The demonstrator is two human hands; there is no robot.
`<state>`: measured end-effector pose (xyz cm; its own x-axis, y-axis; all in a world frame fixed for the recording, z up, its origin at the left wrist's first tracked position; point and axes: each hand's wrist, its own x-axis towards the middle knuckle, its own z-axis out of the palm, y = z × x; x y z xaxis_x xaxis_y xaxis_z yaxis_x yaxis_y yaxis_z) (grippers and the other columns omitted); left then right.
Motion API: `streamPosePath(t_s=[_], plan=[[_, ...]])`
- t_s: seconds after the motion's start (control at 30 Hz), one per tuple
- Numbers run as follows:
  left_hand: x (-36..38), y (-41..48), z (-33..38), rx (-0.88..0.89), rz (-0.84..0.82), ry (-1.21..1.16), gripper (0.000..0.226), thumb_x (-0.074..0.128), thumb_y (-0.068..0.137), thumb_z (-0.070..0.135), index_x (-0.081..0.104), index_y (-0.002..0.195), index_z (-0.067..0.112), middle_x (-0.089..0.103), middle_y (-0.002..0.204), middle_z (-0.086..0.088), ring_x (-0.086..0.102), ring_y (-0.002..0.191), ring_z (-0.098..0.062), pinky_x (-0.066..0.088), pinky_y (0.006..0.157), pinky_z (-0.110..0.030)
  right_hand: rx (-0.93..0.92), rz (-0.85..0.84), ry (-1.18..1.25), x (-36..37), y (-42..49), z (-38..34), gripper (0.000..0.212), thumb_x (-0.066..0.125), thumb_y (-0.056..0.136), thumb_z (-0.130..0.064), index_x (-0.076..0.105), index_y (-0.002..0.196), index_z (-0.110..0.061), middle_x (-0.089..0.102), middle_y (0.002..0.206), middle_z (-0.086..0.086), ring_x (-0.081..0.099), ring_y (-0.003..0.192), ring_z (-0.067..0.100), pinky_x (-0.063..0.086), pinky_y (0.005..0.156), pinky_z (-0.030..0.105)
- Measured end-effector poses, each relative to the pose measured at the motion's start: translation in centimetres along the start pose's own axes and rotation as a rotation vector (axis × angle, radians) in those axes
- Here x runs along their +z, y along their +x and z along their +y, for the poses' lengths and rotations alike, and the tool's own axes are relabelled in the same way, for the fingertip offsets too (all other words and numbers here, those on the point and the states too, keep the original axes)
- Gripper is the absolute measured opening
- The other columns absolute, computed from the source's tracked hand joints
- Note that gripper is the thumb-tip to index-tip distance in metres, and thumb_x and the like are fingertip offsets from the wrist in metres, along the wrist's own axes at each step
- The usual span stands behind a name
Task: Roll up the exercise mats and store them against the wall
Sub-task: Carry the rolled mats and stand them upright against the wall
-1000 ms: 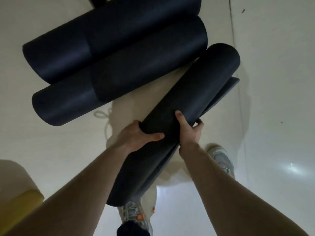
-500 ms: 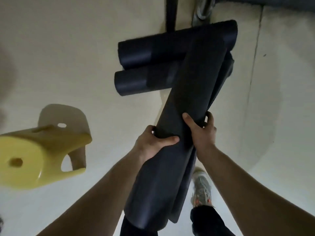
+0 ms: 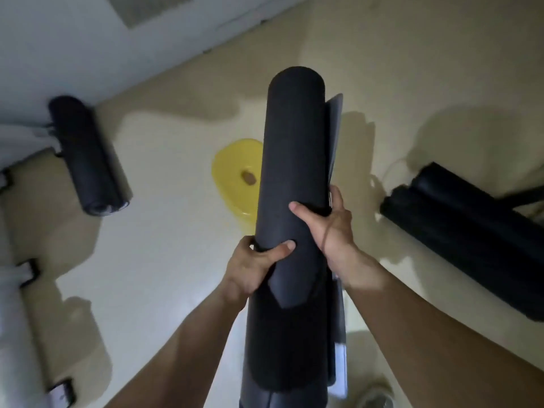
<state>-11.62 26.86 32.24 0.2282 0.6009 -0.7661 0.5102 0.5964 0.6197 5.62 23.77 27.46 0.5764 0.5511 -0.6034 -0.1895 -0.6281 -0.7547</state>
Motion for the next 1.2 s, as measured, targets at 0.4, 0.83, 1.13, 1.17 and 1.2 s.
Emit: streamPosePath(t_s=[0.4,0.83,1.13,1.17,1.2], plan=[[-31.3,4.9,2.7,0.038,0.336,-0.259,0.091,0.091,0.045,0.060,0.058,0.119,0.020,0.074,0.108,0.003,0.074,0.093,-0.018,0.060,0.090,-0.039,-0.156,-0.349,-0.100,32.6,-0.7,-16.1,0.107,0.090,0.040,-0.076,0.044,0.134,-0.057,0.062,0.134,0.002,0.070,0.111,0.024,0.058,0.099,0.044],[-44.9,26.1,3.2,-0.045,0.469,-0.420,0.097,0.091,0.043,0.068,0.063,0.123,0.021,0.075,0.109,0.007,0.073,0.097,-0.015,0.058,0.093,-0.038,-0.160,-0.442,-0.374,55.6,16.5,-20.7,0.112,0.084,0.041,-0.077,0.048,0.142,-0.046,0.063,0.133,0.003,0.069,0.114,0.023,0.055,0.103,0.039],[-51.8,48.2,-0.1,-0.107,0.441,-0.335,0.087,0.087,0.047,0.068,0.061,0.118,0.024,0.072,0.108,0.011,0.069,0.098,-0.012,0.056,0.093,-0.035,-0.036,-0.398,-0.343,70.7,33.0,-15.8,0.094,0.085,0.043,-0.061,0.053,0.130,-0.050,0.066,0.129,0.000,0.070,0.110,0.022,0.057,0.100,0.041],[-52.7,50.4,-0.5,-0.108,0.443,-0.290,0.080,0.086,0.053,0.067,0.060,0.115,0.024,0.070,0.109,0.011,0.067,0.099,-0.013,0.054,0.091,-0.032,-0.033,-0.409,-0.324,72.3,34.2,-15.6,0.084,0.084,0.045,-0.056,0.055,0.123,-0.046,0.068,0.125,-0.002,0.070,0.107,0.021,0.057,0.099,0.040],[-53.8,52.4,-0.8,-0.114,0.442,-0.241,0.075,0.086,0.058,0.065,0.057,0.114,0.024,0.067,0.109,0.011,0.064,0.100,-0.014,0.052,0.090,-0.030,-0.037,-0.428,-0.294,74.0,35.3,-15.6,0.076,0.083,0.047,-0.052,0.056,0.118,-0.043,0.071,0.122,-0.004,0.070,0.105,0.019,0.058,0.098,0.040]])
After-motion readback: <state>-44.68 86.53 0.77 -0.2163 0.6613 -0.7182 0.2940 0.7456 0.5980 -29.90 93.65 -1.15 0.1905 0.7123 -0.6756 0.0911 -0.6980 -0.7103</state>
